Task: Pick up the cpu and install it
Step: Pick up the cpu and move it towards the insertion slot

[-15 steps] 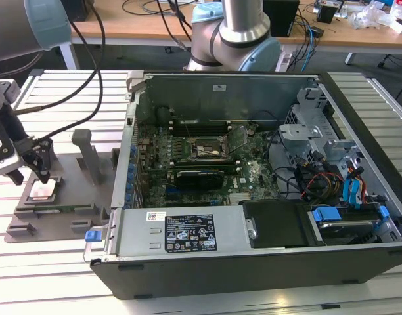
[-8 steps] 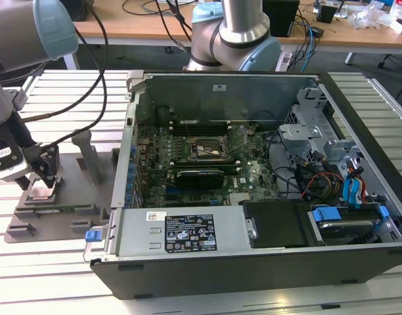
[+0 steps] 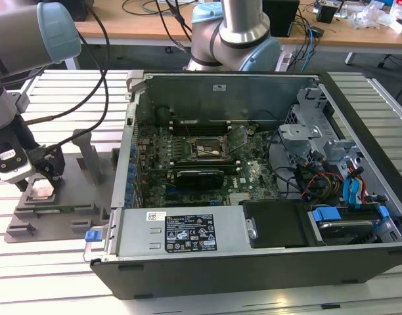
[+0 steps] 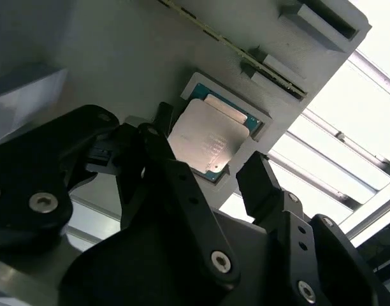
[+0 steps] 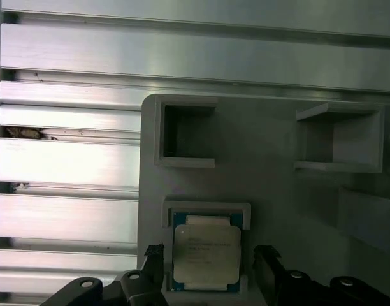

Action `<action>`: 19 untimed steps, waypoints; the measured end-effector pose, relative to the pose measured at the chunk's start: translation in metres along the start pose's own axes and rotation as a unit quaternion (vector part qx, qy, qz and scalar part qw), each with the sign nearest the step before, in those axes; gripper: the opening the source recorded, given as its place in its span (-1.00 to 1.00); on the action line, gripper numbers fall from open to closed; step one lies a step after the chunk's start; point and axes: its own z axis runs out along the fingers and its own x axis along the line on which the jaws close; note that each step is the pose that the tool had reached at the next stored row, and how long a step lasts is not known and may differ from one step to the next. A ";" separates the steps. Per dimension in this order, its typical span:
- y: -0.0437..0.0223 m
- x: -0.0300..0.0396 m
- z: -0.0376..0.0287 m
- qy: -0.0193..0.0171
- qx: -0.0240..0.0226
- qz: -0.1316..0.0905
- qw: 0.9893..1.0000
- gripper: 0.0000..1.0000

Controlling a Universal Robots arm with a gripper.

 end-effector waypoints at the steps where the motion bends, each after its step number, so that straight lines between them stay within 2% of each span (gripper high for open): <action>1: -0.0001 0.0000 0.0002 0.000 -0.001 -0.001 1.000 0.36; 3: 0.0000 0.0000 0.0010 -0.001 -0.005 -0.005 1.000 0.36; 11: 0.0000 0.0003 0.0120 0.000 -0.005 -0.009 1.000 0.36; 17: 0.0000 -0.0007 0.0133 0.000 -0.005 -0.009 1.000 0.36; 18: 0.0000 -0.0007 0.0134 0.000 -0.005 -0.009 1.000 0.33; 19: 0.0000 -0.0006 0.0132 0.000 -0.005 -0.009 1.000 0.20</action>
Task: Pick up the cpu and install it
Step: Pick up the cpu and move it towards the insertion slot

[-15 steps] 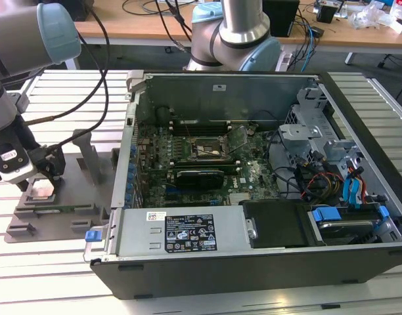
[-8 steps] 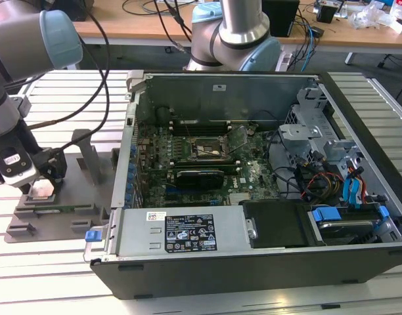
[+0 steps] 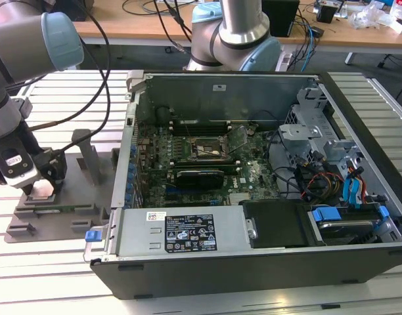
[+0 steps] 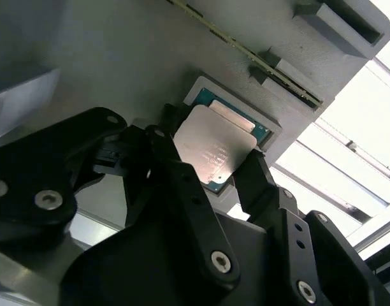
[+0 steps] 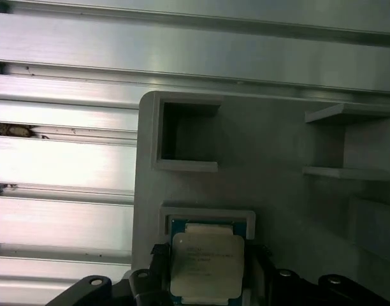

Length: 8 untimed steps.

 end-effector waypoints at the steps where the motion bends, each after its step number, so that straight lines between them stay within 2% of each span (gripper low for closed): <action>1: 0.0000 -0.0003 0.0003 0.000 0.000 0.000 1.000 0.11; 8: -0.0001 -0.0009 0.0008 0.000 0.000 0.000 1.000 0.11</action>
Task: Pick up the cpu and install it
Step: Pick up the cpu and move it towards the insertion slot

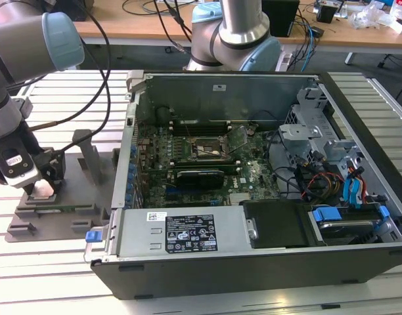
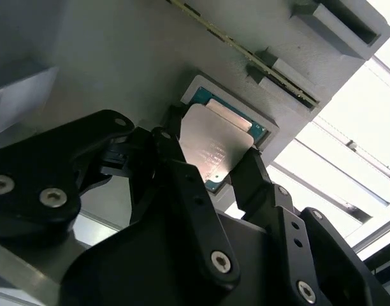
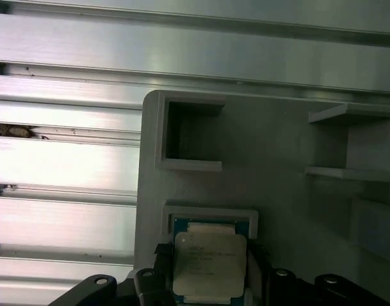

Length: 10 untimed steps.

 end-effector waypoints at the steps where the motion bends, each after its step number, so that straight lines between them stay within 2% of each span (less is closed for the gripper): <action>1: 0.0000 0.0000 0.0000 0.000 0.000 0.000 1.000 0.11; 3: 0.0000 -0.0002 -0.0014 0.000 0.000 0.000 1.000 0.11; 7: -0.0002 -0.0004 -0.0095 0.000 0.000 0.000 1.000 0.11; 10: -0.0002 -0.0004 -0.0115 0.000 0.000 0.000 1.000 0.11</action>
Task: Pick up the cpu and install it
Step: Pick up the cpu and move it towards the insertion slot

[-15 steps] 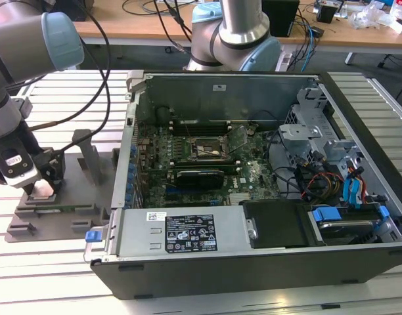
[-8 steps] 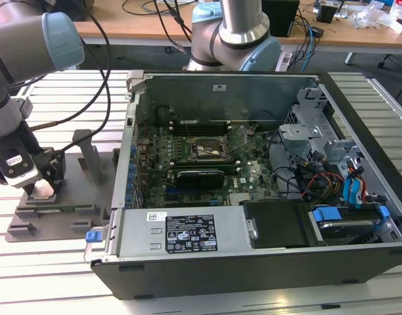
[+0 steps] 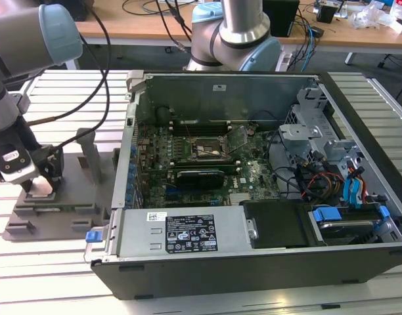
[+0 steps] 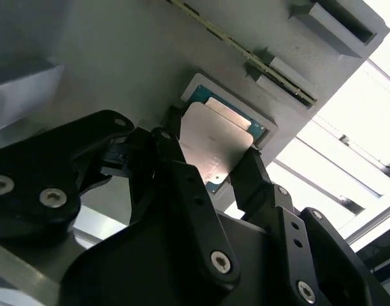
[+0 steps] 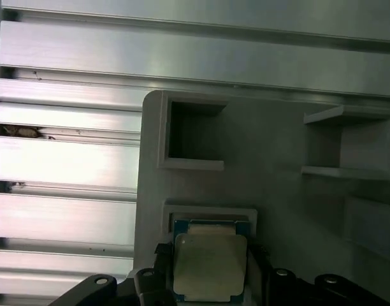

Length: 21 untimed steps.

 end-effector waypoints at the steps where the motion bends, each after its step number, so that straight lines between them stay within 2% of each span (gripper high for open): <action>1: -0.0001 -0.0001 -0.0024 0.000 0.000 0.000 1.000 0.11; 9: 0.0013 -0.0003 -0.0067 0.000 0.001 0.000 1.000 0.10; 19: 0.0010 -0.0006 -0.0187 0.000 0.001 0.000 1.000 0.10; 21: 0.0010 -0.0007 -0.0227 0.000 0.002 0.000 1.000 0.10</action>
